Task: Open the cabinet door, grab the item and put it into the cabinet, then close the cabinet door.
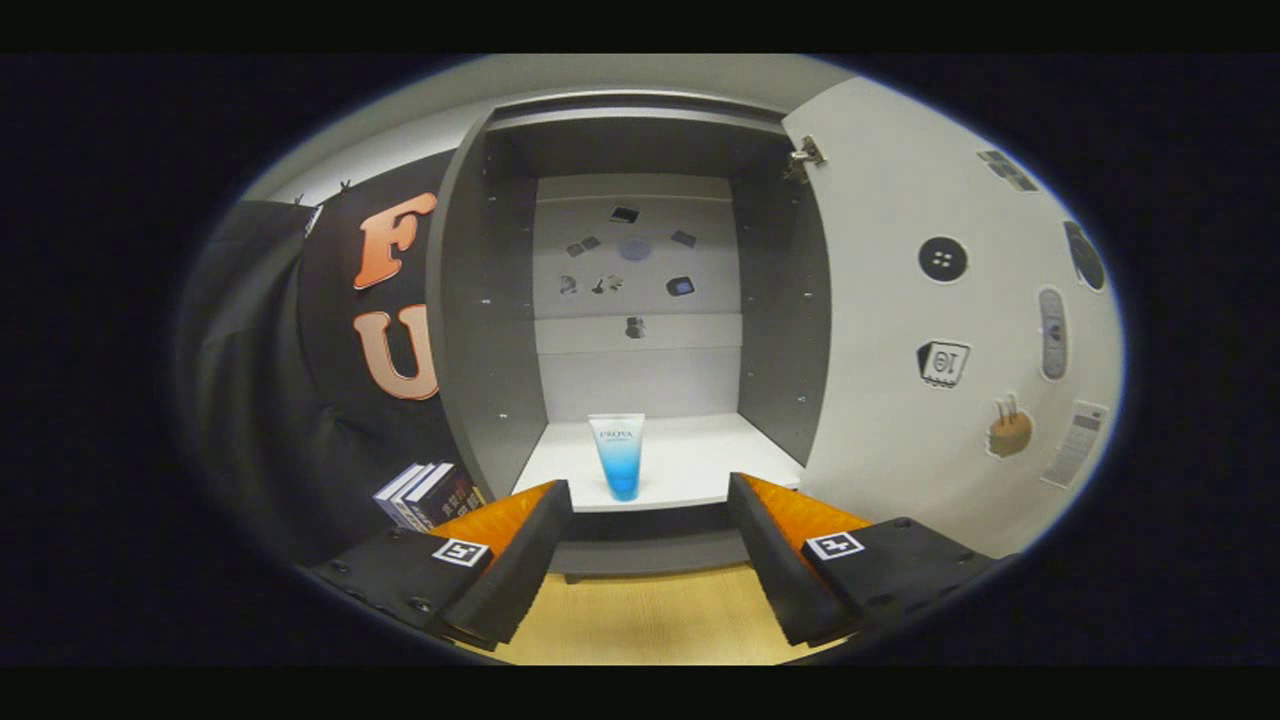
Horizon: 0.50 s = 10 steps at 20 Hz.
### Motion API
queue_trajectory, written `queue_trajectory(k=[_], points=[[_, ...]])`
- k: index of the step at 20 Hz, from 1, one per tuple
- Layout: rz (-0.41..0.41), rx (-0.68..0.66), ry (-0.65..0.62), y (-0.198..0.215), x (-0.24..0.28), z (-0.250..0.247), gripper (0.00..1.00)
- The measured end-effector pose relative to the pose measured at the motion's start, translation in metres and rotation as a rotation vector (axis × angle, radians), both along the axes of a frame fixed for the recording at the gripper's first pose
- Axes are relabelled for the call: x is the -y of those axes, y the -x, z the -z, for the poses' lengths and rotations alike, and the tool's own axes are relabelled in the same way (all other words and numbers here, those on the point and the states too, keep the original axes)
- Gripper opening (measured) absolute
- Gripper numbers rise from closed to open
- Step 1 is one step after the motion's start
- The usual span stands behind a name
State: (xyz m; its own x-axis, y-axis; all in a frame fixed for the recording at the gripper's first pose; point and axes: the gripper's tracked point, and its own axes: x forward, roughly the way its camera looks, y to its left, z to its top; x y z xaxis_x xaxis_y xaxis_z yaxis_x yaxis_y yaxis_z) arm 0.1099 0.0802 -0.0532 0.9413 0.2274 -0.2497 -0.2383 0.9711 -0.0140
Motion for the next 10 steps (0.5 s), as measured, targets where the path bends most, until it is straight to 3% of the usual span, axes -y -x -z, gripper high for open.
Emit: queue_trajectory(k=[10], points=[[0.074,0.024,0.009,0.120,0.094,0.013,1.00]])
